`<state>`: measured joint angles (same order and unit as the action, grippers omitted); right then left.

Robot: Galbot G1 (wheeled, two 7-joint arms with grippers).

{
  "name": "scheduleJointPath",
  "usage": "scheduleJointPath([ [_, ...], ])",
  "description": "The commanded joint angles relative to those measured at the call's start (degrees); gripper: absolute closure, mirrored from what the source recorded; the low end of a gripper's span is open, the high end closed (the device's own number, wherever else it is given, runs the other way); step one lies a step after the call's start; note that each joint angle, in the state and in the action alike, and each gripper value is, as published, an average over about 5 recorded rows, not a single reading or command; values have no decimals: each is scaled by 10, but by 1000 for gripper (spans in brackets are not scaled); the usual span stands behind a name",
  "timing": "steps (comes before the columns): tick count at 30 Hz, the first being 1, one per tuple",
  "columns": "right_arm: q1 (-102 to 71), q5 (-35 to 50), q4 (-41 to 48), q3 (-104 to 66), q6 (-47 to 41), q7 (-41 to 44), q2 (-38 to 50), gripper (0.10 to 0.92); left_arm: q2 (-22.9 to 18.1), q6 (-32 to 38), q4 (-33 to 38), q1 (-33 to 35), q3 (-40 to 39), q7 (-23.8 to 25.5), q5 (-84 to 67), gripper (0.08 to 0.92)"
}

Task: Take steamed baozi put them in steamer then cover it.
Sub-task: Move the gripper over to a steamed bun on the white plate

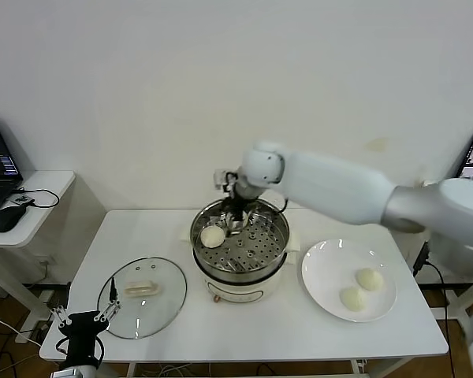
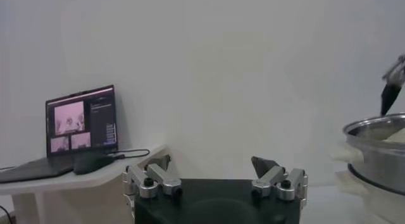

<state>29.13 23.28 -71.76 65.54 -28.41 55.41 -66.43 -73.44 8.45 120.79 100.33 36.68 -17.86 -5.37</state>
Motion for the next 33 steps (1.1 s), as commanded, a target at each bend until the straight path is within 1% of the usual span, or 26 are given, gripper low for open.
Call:
scheduleJointPath([
  [1,102,-31,-126,19,57,103,190,203,1,-3,7,3,-1,1,0,177],
  [9,76,-130,-217,29,105,128,358,203,0,-7,20,10,-7,2,2,177],
  [15,1,-193,-249,12,120,123,431,203,0,-6,18,15,-8,2,4,177],
  [20,-89,-242,-250,-37,127,109,459,203,-3,-5,19,18,-9,2,9,177],
  [24,-190,-269,-247,-116,132,99,471,203,-6,-5,17,21,-10,2,13,177],
  [28,-287,-288,-244,-175,136,94,471,203,-7,-6,15,23,-10,2,16,177],
  [33,-360,-314,-222,-227,145,87,457,203,-10,-7,13,23,-9,3,19,177],
])
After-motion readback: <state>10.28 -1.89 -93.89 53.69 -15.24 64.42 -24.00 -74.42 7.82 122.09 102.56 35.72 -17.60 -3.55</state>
